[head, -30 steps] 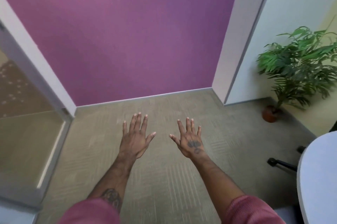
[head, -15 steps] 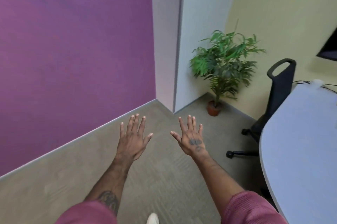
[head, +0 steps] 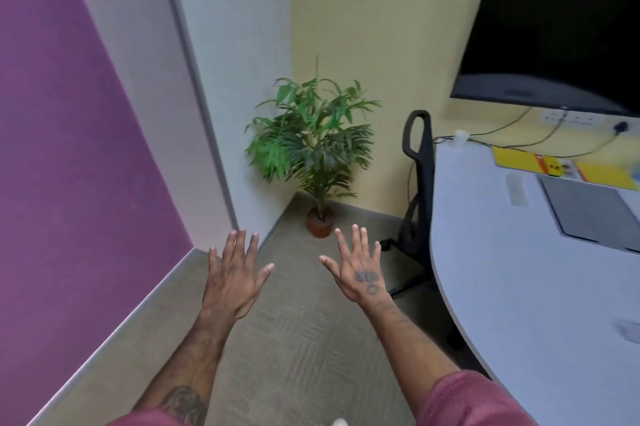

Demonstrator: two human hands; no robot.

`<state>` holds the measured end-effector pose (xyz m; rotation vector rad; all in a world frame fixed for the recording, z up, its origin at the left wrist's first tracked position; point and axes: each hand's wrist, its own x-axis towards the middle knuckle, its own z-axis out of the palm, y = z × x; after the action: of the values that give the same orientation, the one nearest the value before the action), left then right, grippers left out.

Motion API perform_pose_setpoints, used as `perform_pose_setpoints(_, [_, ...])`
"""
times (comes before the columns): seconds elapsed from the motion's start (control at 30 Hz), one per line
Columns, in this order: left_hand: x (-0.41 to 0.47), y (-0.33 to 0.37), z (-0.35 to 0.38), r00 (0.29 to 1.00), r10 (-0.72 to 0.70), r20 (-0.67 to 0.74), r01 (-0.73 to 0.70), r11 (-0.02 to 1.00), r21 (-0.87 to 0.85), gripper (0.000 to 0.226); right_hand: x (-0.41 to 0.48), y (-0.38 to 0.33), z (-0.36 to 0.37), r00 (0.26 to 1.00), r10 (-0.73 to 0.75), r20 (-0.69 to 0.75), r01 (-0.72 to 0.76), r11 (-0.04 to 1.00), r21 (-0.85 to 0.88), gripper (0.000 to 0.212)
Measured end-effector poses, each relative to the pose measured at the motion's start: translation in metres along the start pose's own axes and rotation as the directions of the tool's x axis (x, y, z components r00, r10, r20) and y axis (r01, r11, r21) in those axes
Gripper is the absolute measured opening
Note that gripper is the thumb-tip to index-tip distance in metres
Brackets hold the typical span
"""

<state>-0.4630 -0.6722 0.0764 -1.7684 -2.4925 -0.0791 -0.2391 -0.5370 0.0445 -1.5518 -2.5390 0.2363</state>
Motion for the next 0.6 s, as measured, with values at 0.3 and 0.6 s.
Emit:
perform_pose_setpoints(0.3, [0.186,0.057,0.033,0.981,0.193,-0.003,-0.192,0.977,-0.090,0.094,0.143,0.069,0.004,0.984,0.176,0.005,-0.176,0.984,0.018,0.081])
perform_pose_setpoints(0.6, [0.362,0.123,0.029,0.931,0.357,-0.075,-0.364,0.926,-0.098,0.087,0.270,0.145,-0.036,0.943,0.316,-0.101,-0.317,0.948,0.015,0.092])
